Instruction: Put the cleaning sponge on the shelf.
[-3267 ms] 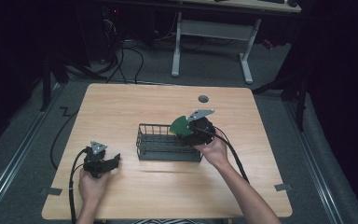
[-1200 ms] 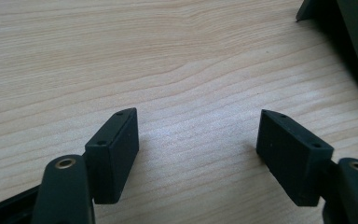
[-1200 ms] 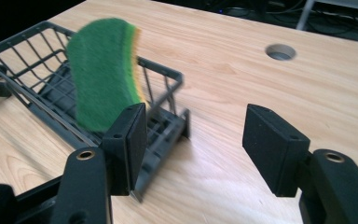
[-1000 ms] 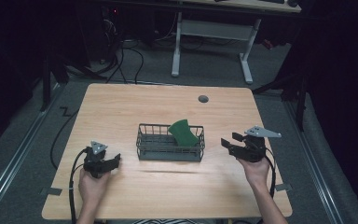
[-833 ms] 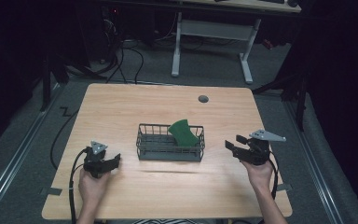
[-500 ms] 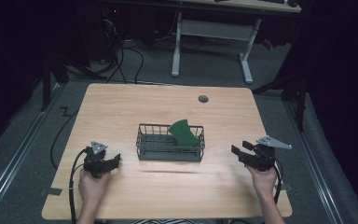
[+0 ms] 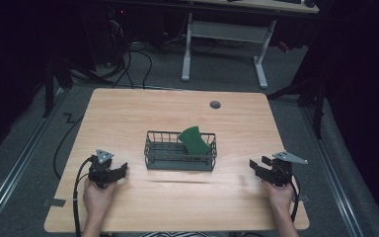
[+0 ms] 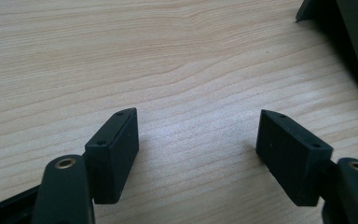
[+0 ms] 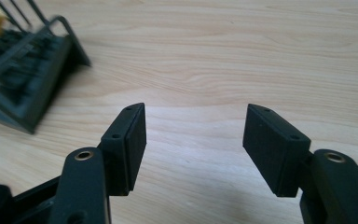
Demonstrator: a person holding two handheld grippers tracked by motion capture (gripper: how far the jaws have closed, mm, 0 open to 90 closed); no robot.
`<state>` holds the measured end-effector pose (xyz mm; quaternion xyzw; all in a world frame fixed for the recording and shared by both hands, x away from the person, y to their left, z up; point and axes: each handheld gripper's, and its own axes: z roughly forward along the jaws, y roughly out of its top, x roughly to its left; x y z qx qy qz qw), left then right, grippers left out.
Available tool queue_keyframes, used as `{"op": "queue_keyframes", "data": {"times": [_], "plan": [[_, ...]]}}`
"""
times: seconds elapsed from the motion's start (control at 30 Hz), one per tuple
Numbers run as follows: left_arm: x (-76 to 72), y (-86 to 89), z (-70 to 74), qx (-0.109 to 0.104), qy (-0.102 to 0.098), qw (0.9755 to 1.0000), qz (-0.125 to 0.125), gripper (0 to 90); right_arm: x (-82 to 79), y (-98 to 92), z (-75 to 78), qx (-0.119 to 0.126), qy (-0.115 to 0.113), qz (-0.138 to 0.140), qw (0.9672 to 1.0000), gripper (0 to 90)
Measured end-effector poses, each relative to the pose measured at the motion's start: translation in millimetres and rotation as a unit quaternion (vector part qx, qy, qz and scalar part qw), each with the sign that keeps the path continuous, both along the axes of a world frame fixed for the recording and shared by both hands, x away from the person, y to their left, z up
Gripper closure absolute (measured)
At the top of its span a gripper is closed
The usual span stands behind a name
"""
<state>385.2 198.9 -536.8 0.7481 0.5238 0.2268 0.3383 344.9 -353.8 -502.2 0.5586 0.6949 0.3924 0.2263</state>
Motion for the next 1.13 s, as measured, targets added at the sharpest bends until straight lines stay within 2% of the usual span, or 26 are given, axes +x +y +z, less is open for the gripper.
{"op": "queue_keyframes", "data": {"times": [0.07, 0.23, 0.33, 0.5, 0.57, 0.7, 1.13], "plan": [[0.0, 0.0, 0.0, 0.0, 0.0, 1.0, 0.0, 30.2, 0.6, -1.0, -5.0, -0.014, 0.002, -0.012, 0.9998, 39.5], [0.0, 0.0, 0.0, 0.0, 0.0, 1.0, 0.0, 30.2, 1.9, -4.4, -13.9, -0.017, 0.01, -0.026, 0.9995, 38.9], [0.0, 0.1, 0.0, -0.001, 0.0, 1.0, 0.0, 30.2, 2.7, -4.3, -17.7, -0.034, 0.015, -0.029, 0.9989, 38.4], [0.0, 0.4, 0.1, -0.002, 0.001, 1.0, -0.001, 30.0, 3.9, -3.0, -24.0, -0.048, 0.027, -0.035, 0.9979, 37.4], [0.0, 0.3, 0.1, -0.002, 0.001, 1.0, -0.001, 29.9, 5.1, -1.2, -27.0, -0.064, 0.037, -0.036, 0.9966, 36.2], [0.0, 0.0, 0.0, 0.0, 0.0, 1.0, -0.001, 29.8, 5.3, 2.7, -27.9, -0.089, 0.038, -0.035, 0.9947, 35.4], [-0.1, -0.4, -0.1, 0.001, 0.0, 1.0, 0.0, 29.5, 5.2, 1.8, -27.9, -0.084, 0.043, -0.038, 0.9949, 33.0]]}}
